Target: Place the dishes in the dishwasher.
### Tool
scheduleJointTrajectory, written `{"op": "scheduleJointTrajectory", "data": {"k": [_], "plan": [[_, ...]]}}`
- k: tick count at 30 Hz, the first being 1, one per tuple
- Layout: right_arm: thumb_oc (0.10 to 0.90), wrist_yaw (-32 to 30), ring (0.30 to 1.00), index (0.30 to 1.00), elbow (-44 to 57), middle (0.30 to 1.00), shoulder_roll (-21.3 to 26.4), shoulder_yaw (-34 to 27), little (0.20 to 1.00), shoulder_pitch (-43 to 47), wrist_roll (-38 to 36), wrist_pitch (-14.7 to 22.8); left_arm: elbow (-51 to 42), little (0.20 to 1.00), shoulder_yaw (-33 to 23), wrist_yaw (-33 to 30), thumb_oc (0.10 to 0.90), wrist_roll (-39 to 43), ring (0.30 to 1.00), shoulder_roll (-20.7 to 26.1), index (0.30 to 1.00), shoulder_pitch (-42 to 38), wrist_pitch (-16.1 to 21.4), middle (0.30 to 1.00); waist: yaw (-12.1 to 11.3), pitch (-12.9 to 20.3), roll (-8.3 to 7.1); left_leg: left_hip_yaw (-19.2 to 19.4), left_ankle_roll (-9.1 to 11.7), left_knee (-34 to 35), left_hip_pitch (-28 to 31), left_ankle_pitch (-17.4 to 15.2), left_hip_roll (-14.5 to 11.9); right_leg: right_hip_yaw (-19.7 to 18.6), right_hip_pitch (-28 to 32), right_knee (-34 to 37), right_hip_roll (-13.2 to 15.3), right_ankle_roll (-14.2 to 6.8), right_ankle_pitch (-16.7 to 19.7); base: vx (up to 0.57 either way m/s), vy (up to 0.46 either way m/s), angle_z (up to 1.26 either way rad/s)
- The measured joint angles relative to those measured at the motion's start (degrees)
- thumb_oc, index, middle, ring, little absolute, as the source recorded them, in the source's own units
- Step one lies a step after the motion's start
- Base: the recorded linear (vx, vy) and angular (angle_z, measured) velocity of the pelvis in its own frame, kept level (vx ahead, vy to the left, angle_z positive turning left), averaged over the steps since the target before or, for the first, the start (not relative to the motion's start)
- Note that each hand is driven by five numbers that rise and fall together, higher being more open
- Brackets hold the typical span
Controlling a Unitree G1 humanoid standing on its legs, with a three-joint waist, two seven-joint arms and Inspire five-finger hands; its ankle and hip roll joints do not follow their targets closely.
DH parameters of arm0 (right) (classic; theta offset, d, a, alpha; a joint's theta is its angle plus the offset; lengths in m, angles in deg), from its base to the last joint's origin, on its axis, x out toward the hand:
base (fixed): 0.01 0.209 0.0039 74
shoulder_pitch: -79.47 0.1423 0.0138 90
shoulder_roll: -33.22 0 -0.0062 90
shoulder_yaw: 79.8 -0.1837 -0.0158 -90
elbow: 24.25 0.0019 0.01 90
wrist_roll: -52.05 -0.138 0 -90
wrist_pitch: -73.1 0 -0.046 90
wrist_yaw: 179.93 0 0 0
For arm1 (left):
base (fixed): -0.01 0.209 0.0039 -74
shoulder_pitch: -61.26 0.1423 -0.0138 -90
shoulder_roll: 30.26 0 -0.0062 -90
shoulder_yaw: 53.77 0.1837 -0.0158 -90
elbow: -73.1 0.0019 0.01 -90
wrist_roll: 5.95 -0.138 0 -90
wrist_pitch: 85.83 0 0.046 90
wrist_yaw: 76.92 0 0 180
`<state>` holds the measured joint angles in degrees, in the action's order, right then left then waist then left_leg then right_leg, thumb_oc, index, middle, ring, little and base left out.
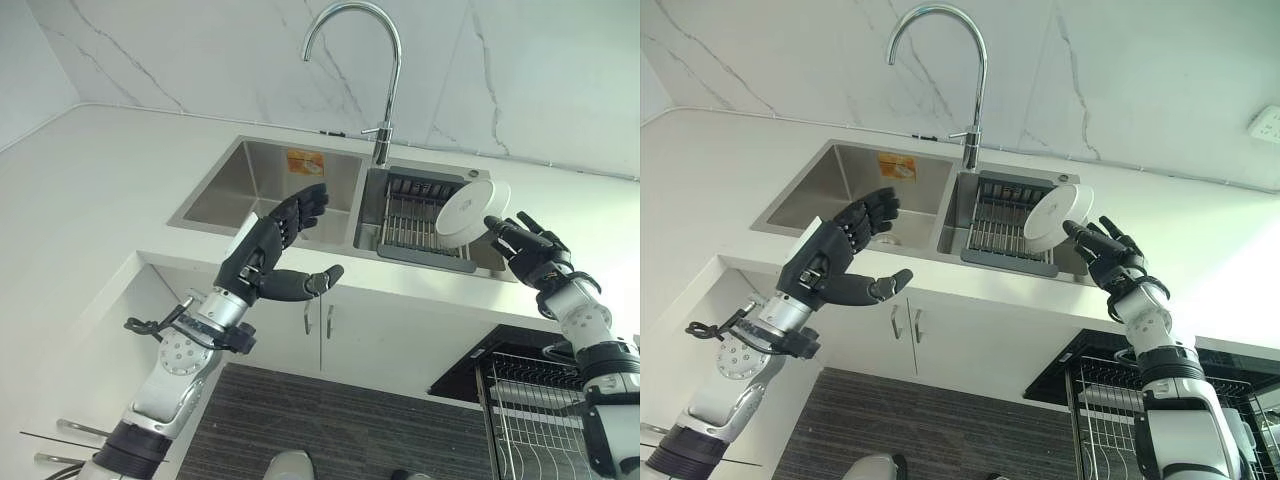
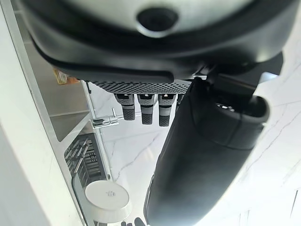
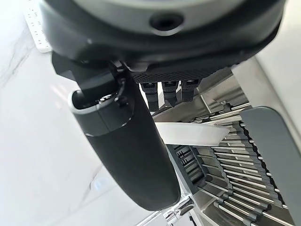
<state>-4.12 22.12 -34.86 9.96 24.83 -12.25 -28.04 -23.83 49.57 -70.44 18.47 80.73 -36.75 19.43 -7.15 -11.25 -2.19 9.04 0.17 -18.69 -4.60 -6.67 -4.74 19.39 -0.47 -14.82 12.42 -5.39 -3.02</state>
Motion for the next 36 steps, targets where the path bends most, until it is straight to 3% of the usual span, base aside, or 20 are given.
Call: {"op": "scheduleJointTrajectory", "data": {"k": [26, 36], "plan": [[0.800, 1.28, 0.900, 0.900, -4.47, 0.900, 1.77, 2.81, 0.900, 4.19, 0.07, -4.21, 0.16, 0.900, 0.15, -0.07, 0.800, 0.07, 0.900, 0.35, 0.900, -0.06, -0.38, 0.900, -1.52, -0.11, -0.29, -0.62, 0.15, 0.75, 0.79, 0.07, 0.12, 0.88, 1.35, 0.90, -0.13, -0.02, -0.03, 0.00, 0.000, 0.00], [0.800, 1.14, 0.900, 0.900, -9.10, 0.900, 1.92, 2.84, 0.900, 5.64, 0.06, -4.24, 0.18, 0.900, 0.15, -1.31, 0.800, 0.07, 0.900, 2.22, 0.900, -0.07, -1.75, 0.900, -2.71, -0.13, -0.31, -3.17, 0.35, 1.01, 0.24, 0.45, 0.81, 3.51, 2.45, 0.75, 0.24, -0.12, -0.85, 0.01, -0.011, 0.13]]}}
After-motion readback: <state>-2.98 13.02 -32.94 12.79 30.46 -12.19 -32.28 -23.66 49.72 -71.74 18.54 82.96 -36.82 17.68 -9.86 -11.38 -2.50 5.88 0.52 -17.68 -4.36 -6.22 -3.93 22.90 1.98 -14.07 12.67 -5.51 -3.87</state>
